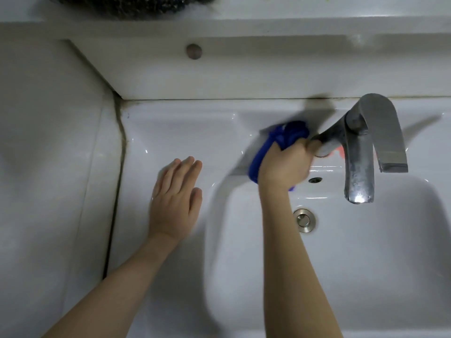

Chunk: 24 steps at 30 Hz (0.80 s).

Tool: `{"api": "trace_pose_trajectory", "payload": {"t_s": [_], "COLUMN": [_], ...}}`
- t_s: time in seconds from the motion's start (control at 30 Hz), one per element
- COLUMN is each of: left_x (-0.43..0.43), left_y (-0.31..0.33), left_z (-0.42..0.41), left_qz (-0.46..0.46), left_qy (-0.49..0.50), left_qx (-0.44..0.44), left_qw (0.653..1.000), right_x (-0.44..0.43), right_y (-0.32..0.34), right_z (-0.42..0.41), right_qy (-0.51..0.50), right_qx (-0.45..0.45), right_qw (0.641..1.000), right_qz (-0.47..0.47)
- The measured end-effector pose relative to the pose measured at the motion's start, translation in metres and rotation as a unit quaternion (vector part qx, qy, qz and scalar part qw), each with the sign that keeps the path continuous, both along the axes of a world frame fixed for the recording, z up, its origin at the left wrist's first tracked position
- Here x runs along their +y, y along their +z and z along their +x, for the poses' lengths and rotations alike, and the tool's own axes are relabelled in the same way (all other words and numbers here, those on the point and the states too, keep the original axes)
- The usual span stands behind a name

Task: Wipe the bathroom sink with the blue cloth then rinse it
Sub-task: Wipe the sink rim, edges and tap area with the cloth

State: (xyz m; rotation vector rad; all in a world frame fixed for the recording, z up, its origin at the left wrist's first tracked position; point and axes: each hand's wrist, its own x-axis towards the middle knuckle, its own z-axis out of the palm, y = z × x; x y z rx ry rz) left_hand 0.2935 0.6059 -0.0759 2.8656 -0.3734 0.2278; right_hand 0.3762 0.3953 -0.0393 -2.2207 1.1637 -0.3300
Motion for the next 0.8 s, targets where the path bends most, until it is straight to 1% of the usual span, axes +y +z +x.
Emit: {"api": "trace_pose_trajectory", "payload": {"t_s": [0.07, 0.13, 0.17, 0.2, 0.23, 0.27, 0.33, 0.4, 0.47, 0.53, 0.6, 0.67, 0.73, 0.8], "left_x": [0.0, -0.001, -0.001, -0.001, -0.001, -0.001, -0.001, -0.001, -0.001, -0.001, -0.001, -0.001, -0.001, -0.001], "left_y": [0.001, 0.0, 0.0, 0.001, 0.001, 0.001, 0.001, 0.001, 0.0, 0.001, 0.001, 0.001, 0.003, 0.006], "left_z": [-0.001, -0.003, -0.003, -0.003, -0.003, -0.002, -0.002, -0.001, -0.001, -0.001, -0.001, -0.002, -0.004, -0.004], "left_qz": [0.011, 0.02, 0.024, 0.028, 0.029, 0.026, 0.015, 0.005, 0.002, 0.001, 0.002, 0.002, 0.009, 0.023], "left_qy": [-0.002, 0.003, 0.004, 0.005, 0.006, 0.006, 0.001, -0.002, -0.004, -0.005, -0.002, 0.001, 0.004, 0.002], "left_qx": [0.015, 0.031, 0.037, 0.039, 0.038, 0.034, 0.023, 0.008, 0.003, 0.002, 0.004, 0.004, 0.02, 0.044], "left_qw": [1.0, 0.999, 0.999, 0.999, 0.999, 0.999, 1.0, 1.0, 1.0, 1.0, 1.0, 1.0, 1.0, 0.999], "right_x": [0.025, 0.046, 0.051, 0.051, 0.046, 0.037, 0.007, -0.025, -0.045, -0.051, -0.047, -0.045, -0.046, -0.046], "right_y": [0.008, 0.01, 0.01, 0.01, 0.01, 0.01, 0.001, -0.011, -0.014, -0.017, -0.018, -0.013, -0.005, 0.003], "right_z": [0.008, -0.001, -0.006, -0.011, -0.013, -0.015, -0.019, -0.026, -0.034, -0.04, -0.05, -0.067, -0.088, -0.115], "right_qy": [-0.009, 0.04, 0.065, 0.091, 0.124, 0.165, 0.214, 0.183, 0.151, 0.162, 0.185, 0.211, 0.227, 0.224], "right_qx": [-0.046, -0.097, -0.112, -0.123, -0.127, -0.123, -0.082, -0.044, -0.046, -0.057, -0.057, -0.053, -0.012, 0.036], "right_qw": [0.993, 0.973, 0.963, 0.958, 0.958, 0.961, 0.972, 0.981, 0.983, 0.977, 0.973, 0.972, 0.974, 0.97], "right_qz": [0.105, 0.207, 0.235, 0.244, 0.227, 0.185, 0.049, -0.047, -0.094, -0.123, -0.123, -0.087, -0.01, 0.088]}}
